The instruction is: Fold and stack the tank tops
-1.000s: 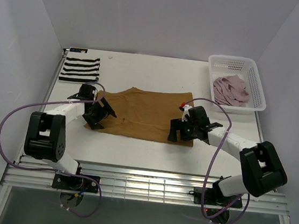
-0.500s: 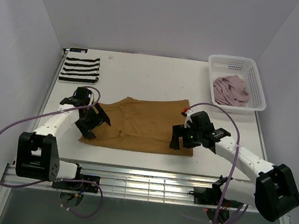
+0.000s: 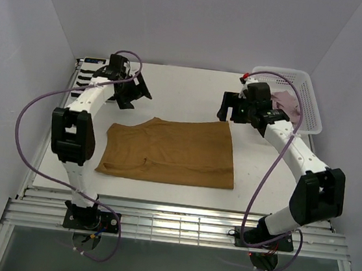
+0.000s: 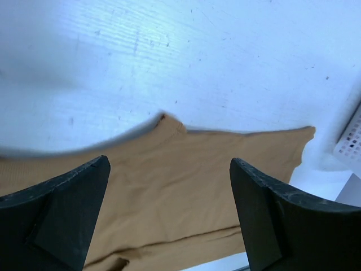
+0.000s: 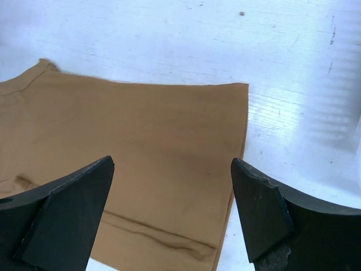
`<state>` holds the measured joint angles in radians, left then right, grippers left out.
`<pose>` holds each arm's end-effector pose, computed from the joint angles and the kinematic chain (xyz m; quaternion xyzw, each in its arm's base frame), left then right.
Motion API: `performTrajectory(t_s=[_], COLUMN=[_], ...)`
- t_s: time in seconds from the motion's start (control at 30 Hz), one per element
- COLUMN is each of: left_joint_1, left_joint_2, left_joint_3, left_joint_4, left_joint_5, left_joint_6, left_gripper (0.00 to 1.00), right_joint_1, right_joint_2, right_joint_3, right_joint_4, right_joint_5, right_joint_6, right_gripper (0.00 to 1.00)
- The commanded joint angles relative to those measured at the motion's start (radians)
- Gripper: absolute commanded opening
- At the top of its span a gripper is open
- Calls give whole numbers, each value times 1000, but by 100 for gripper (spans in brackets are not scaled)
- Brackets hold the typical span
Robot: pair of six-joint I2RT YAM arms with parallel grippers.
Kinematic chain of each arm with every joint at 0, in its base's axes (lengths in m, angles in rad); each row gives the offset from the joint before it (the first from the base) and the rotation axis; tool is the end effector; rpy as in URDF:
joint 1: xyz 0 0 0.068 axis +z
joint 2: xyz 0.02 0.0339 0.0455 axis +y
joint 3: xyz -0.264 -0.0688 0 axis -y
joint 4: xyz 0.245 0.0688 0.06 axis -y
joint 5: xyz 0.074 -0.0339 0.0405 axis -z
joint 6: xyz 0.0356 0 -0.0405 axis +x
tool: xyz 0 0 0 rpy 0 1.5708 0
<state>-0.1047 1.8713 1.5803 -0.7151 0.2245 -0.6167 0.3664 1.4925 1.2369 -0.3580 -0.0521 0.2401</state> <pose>0.4052 -0.0505 0.2610 -0.2115 0.9312 -0.1984 0.2211 0.3178 0.1239 0.3097 -0.0680 0.8848 0.1595 0.4325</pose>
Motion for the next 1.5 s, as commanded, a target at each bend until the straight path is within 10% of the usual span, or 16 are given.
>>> performTrajectory(t_s=[0.0, 0.67, 1.23, 1.47], left_joint_1=[-18, -148, -151, -153], left_joint_2=[112, 394, 385, 376], left_joint_3=[143, 265, 195, 158], left_joint_4=[6, -15, -21, -21], left_joint_5=[61, -19, -37, -48], left_joint_6=[100, 213, 199, 196], left_gripper=[98, 82, 26, 32], right_joint_1=[-18, -30, -35, -37], right_joint_2=[66, 203, 213, 221], right_joint_3=[81, 151, 141, 139], right_joint_4=[-9, -12, -15, -18], right_joint_5=[38, -18, 1, 23], right_joint_6=[-38, -56, -58, -61], right_gripper=[90, 90, 90, 90])
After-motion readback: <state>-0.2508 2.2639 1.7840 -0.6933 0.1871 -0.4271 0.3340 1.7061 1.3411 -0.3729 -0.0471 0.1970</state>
